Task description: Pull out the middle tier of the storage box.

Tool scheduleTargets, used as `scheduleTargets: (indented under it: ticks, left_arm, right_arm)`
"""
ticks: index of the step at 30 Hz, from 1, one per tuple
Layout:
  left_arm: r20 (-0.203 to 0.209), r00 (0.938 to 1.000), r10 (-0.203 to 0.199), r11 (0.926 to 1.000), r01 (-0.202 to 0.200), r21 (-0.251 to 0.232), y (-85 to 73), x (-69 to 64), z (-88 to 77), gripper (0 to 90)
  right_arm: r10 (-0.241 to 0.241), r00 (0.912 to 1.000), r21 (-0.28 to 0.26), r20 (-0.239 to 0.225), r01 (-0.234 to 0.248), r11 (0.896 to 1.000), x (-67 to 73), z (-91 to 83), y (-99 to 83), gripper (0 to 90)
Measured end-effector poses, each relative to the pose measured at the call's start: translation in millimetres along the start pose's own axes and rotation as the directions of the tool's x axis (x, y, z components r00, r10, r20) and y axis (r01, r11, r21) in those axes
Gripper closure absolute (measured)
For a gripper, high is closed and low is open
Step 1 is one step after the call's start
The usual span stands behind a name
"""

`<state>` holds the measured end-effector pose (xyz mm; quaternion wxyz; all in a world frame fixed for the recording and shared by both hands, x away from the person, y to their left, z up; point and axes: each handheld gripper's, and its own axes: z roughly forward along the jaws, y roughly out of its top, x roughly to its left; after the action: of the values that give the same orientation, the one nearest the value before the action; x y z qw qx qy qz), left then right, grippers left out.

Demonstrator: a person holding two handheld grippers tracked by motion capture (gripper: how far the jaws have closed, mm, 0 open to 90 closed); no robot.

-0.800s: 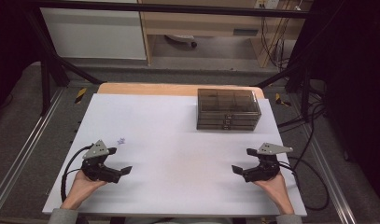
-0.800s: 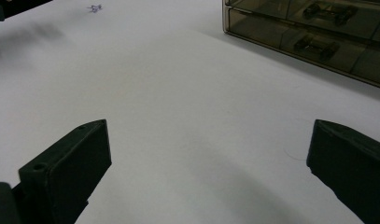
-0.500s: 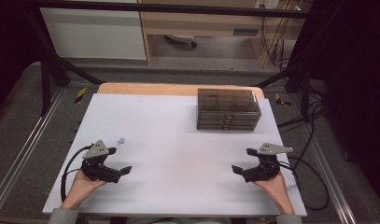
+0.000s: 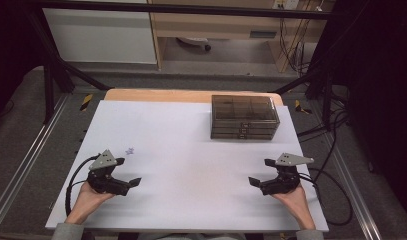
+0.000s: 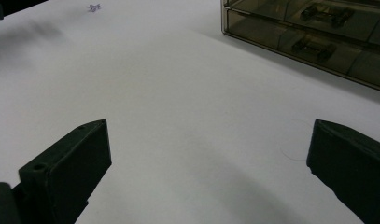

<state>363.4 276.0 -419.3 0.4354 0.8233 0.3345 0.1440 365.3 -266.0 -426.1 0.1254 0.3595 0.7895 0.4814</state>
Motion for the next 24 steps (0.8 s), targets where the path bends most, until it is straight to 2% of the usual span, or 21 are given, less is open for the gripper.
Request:
scheduleTargets:
  ticks: [14, 24]
  left_arm:
    - [-0.002, 1.0000, -0.005, 1.0000, 0.005, -0.005, -0.5, 2.2, -0.7, 0.8]
    - [-0.003, 1.0000, -0.007, 1.0000, 0.007, -0.007, -0.7, 3.0, -0.6, 0.8]
  right_arm:
    - [-0.013, 0.9997, -0.008, 0.020, 0.013, 1.000, 1.4, -0.3, 2.4, 0.5]
    - [-0.064, 0.9963, 0.015, 0.058, 0.064, 0.998, 3.7, 0.6, 9.1, 0.5]
